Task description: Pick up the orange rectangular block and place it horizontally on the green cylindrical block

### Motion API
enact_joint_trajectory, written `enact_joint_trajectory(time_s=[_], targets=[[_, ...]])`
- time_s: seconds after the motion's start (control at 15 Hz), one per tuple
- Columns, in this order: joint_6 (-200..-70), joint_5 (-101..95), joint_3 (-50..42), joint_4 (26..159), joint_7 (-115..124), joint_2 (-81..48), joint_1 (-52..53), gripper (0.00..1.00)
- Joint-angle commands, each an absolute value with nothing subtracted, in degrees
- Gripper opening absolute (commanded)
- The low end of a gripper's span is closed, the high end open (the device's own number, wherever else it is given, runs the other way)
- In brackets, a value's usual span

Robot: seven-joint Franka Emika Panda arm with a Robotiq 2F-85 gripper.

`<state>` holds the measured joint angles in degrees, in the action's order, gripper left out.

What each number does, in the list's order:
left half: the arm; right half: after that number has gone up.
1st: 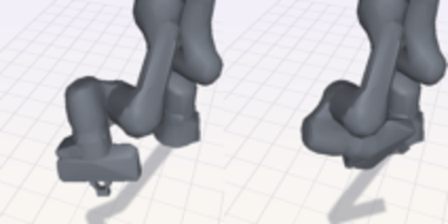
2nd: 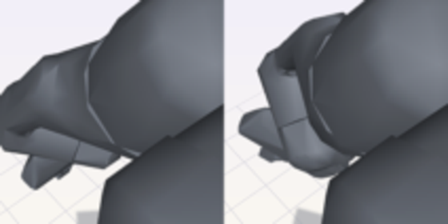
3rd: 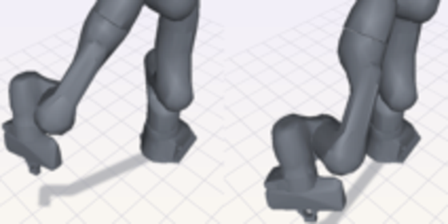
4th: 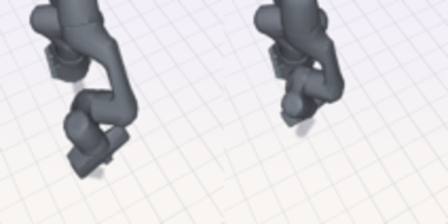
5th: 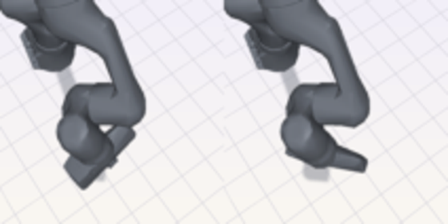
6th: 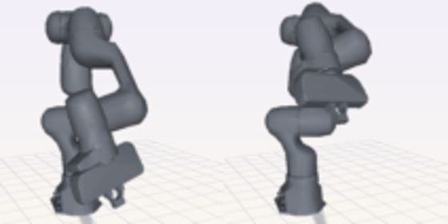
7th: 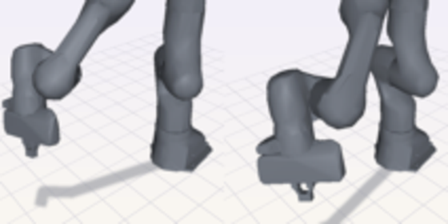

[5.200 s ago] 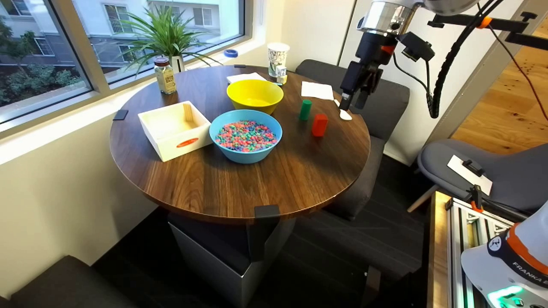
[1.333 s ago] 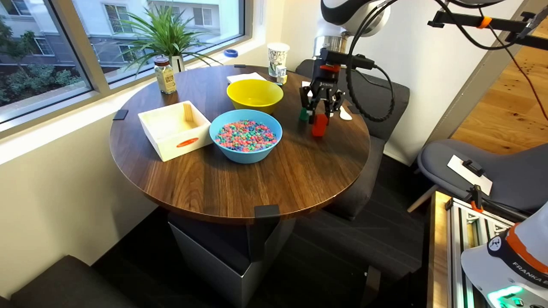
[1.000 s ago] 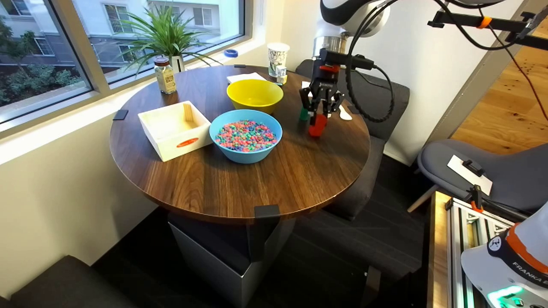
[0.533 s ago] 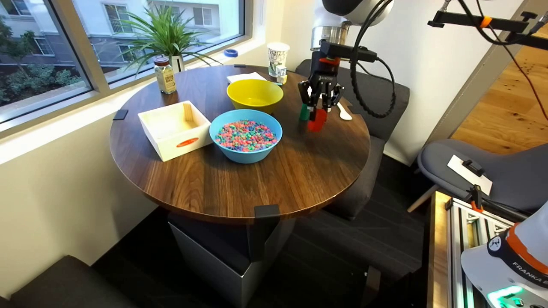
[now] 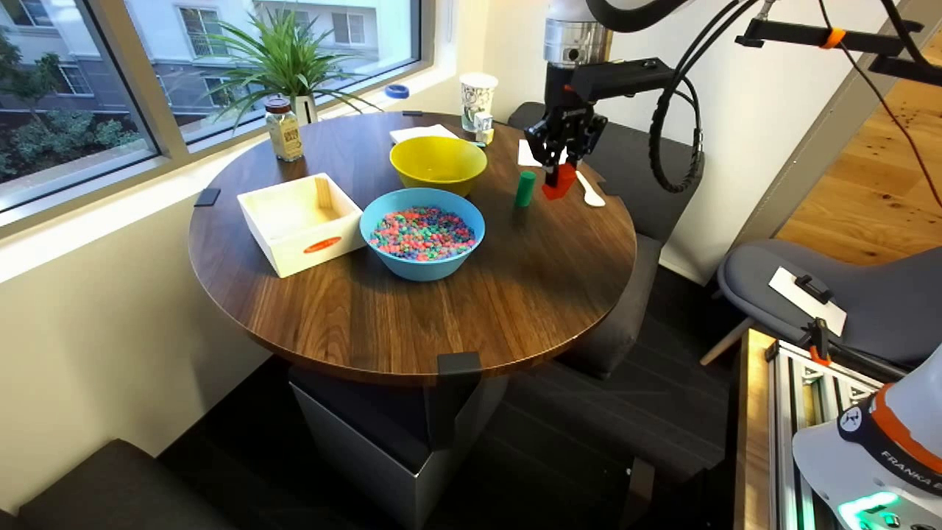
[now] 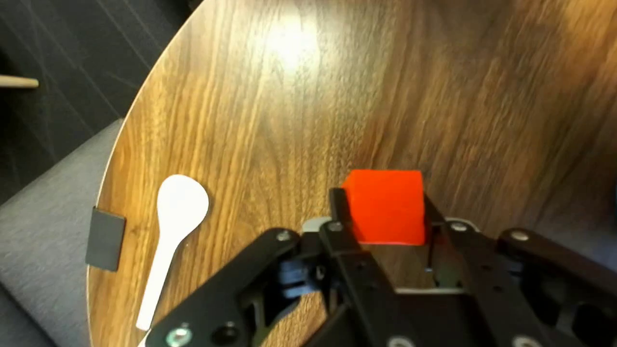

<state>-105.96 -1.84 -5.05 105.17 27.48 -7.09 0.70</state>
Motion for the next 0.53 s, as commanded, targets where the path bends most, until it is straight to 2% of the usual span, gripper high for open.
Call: enact_joint_trajectory(time_s=[0.0, 0.47], targets=[[-114.27, -9.29, -3.94, 112.99, 33.9, -1.71, 1.53, 0.08], [-127.07, -22.85, -2.16, 120.77, 48.16, 2.47, 0.62, 0.08]])
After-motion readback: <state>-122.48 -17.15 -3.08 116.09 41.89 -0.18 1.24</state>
